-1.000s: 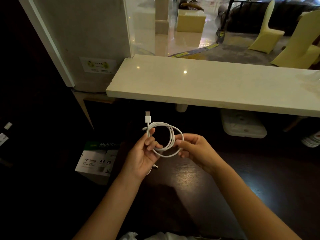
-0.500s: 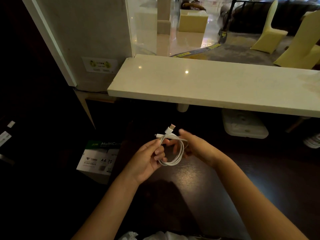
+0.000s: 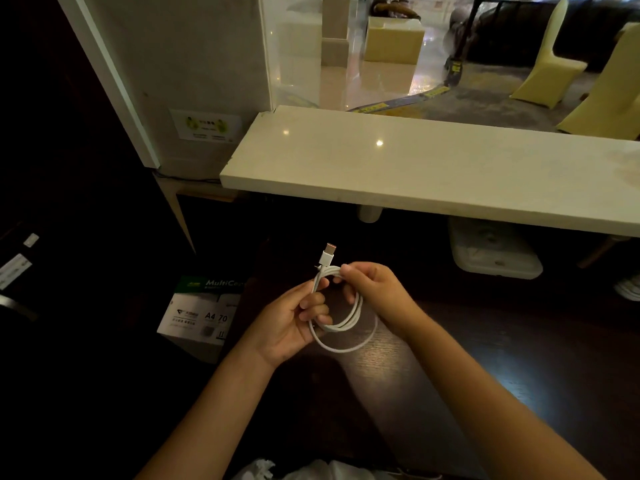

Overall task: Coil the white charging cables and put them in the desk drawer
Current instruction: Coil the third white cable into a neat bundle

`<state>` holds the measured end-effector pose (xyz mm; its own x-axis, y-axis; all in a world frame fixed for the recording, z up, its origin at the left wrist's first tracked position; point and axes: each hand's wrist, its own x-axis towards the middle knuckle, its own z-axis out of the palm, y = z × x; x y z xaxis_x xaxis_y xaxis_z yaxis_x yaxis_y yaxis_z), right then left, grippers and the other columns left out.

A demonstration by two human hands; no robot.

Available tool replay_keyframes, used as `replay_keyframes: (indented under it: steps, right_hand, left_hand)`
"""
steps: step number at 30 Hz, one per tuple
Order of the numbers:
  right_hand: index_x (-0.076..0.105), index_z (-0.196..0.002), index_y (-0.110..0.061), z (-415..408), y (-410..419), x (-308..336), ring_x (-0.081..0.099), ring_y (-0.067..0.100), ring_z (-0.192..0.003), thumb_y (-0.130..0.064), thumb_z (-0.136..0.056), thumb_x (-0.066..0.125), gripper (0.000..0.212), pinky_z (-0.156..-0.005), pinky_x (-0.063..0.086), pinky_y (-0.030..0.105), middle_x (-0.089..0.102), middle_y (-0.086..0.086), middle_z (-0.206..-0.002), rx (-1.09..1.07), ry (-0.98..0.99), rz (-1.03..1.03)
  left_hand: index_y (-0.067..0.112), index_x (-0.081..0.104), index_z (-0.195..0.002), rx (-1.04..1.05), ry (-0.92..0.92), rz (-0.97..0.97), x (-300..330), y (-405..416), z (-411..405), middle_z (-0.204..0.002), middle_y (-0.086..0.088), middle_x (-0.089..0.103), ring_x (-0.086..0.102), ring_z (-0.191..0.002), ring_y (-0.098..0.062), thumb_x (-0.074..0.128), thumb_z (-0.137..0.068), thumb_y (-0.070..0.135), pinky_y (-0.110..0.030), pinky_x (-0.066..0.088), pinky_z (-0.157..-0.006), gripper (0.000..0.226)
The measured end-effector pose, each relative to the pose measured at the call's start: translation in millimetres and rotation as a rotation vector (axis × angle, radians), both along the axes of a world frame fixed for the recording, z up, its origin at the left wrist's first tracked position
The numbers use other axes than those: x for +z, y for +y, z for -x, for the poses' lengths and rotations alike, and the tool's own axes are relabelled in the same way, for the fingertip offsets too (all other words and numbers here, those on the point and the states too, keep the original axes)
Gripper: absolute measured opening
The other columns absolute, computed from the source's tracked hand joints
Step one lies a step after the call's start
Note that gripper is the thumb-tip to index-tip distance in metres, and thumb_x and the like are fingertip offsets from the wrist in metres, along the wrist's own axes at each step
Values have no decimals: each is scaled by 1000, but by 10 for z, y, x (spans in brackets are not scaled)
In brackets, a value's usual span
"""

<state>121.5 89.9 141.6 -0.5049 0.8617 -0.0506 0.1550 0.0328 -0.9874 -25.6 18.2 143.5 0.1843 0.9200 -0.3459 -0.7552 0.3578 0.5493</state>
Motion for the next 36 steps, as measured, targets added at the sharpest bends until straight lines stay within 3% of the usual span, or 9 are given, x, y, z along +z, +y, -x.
replay_keyframes:
  steps: [4, 11, 16, 20, 23, 26, 29, 33, 36]
  right_hand:
    - [63, -76, -8, -67, 99, 123, 53, 4, -49, -20, -95, 43, 29, -51, 45, 14, 59, -3, -54, 161, 172, 524]
    - [60, -74, -10, 37, 217, 183, 56, 5, -47, -20, -94, 46, 27, -48, 47, 16, 61, -3, -52, 113, 136, 737]
    - [48, -64, -8, 104, 276, 117, 46, 7, -31, -15, -96, 39, 35, -36, 45, 18, 47, 0, -40, -257, 439, 1004]
    - [36, -63, -12, -58, 339, 2, 28, 5, -23, -8, -97, 33, 34, -29, 31, 11, 33, -3, -32, -554, 666, 958]
    - [39, -67, -12, -219, 341, -137, 27, 6, -26, -8, -97, 33, 30, -30, 29, 12, 33, -3, -43, -685, 712, 908]
    - [45, -76, -11, -280, 286, -188, 27, 8, -42, -9, -97, 34, 24, -35, 33, 16, 29, -1, -61, -720, 647, 799]
    - [57, -88, -12, -280, 256, -91, 35, 9, -50, -1, -93, 33, 27, -45, 38, 18, 37, 1, -64, -587, 491, 456]
    - [66, -111, -13, -315, 183, 373, 53, 2, -69, 2, -90, 50, 30, -67, 48, 16, 58, 0, -84, -19, -49, -298]
    - [68, -111, -16, -219, 104, 687, 53, 1, -73, -7, -86, 59, 28, -69, 41, 13, 59, -5, -85, 315, -569, -732]
  left_hand:
    - [7, 59, -86, -70, 75, -40, 7, -29, 16, -47, 8, 33, 31, -39, -2, 45, -84, 20, -17, 41, -46, 19]
    - [7, 57, -88, -53, 60, -68, 52, -38, -11, -47, 8, 34, 31, -39, -2, 46, -84, 20, -18, 42, -47, 18]
    - [6, 57, -87, -93, 61, -108, 64, -87, -34, -48, 8, 34, 32, -39, -3, 42, -87, 19, -19, 43, -49, 20]
    - [8, 56, -87, 28, 16, -105, 25, -61, 50, -47, 8, 35, 33, -39, -3, 45, -85, 20, -20, 45, -50, 16]
    - [10, 61, -82, 151, -99, -133, -31, -5, 165, -48, 7, 40, 39, -40, -5, 75, -67, 21, -22, 51, -55, 23]
    - [12, 62, -79, 245, -136, -151, -70, 55, 209, -49, 7, 42, 42, -41, -5, 80, -60, 21, -23, 54, -61, 27]
    - [12, 54, -82, 288, -55, -97, -36, 81, 174, -45, 7, 39, 38, -39, -3, 48, -86, 21, -21, 53, -57, 11]
    - [9, 54, -85, 150, 142, -55, 17, 47, 124, -46, 9, 37, 35, -39, -3, 34, -97, 17, -19, 47, -50, 25]
    - [8, 54, -86, 92, 185, -60, 32, 44, 85, -47, 8, 36, 34, -40, -3, 34, -98, 18, -19, 46, -51, 25]
